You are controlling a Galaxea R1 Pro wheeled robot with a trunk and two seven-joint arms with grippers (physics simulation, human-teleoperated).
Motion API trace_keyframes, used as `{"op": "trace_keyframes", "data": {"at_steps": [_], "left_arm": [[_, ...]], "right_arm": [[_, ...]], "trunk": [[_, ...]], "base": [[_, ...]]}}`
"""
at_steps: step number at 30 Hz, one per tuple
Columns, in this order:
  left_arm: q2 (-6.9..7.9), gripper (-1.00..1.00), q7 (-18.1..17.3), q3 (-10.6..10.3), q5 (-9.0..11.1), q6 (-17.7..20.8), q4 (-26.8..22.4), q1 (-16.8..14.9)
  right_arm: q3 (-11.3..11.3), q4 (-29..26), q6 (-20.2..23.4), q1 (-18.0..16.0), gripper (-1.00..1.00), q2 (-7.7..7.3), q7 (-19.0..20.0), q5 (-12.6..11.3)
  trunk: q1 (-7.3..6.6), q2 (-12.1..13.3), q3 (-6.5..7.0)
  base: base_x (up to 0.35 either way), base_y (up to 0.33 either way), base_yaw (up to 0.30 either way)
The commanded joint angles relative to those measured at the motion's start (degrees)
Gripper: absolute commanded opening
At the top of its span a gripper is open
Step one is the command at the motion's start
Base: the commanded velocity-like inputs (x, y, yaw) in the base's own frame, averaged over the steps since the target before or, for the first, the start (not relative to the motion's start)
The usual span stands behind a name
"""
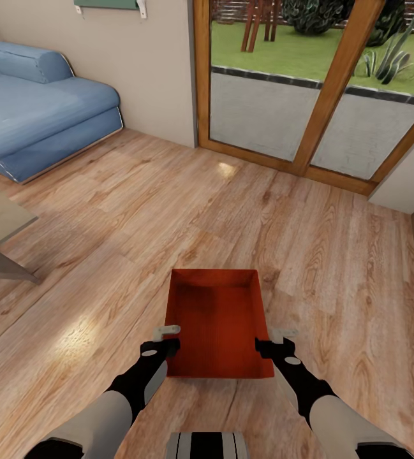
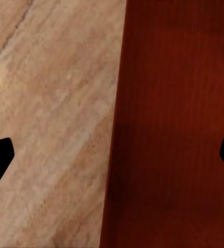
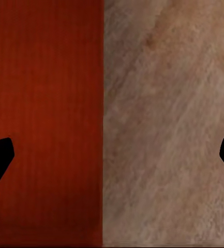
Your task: Move the two storage containers from the living room to the garage. In the garage, place one container on the floor and stack the other container on top of it (either order is fine).
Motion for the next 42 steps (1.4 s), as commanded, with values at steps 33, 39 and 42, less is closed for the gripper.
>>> {"op": "trace_keyframes", "data": {"at_steps": [33, 39, 42], "left_arm": [[0.74, 1.0, 0.48, -0.38, 0.67, -0.09, -4.2, 0.0], [0.67, 1.0, 0.59, -0.39, 0.7, -0.05, -5.85, 0.0], [0.67, 1.0, 0.56, -0.43, 0.75, -0.03, -6.07, 0.0]], "right_arm": [[0.0, 1.48, -0.57, -0.03, 1.0, 0.2, -0.32, 0.48], [0.0, 1.48, -0.57, -0.03, 1.0, 0.2, -0.32, 0.52], [0.0, 1.48, -0.55, -0.03, 1.0, 0.2, -0.32, 0.53]], "trunk": [[-0.01, -0.01, -0.03], [-0.01, -0.01, -0.03], [-0.01, -0.01, -0.03]], "base": [[0.0, 0.0, 0.0], [0.0, 0.0, 0.0], [0.0, 0.0, 0.0]]}}
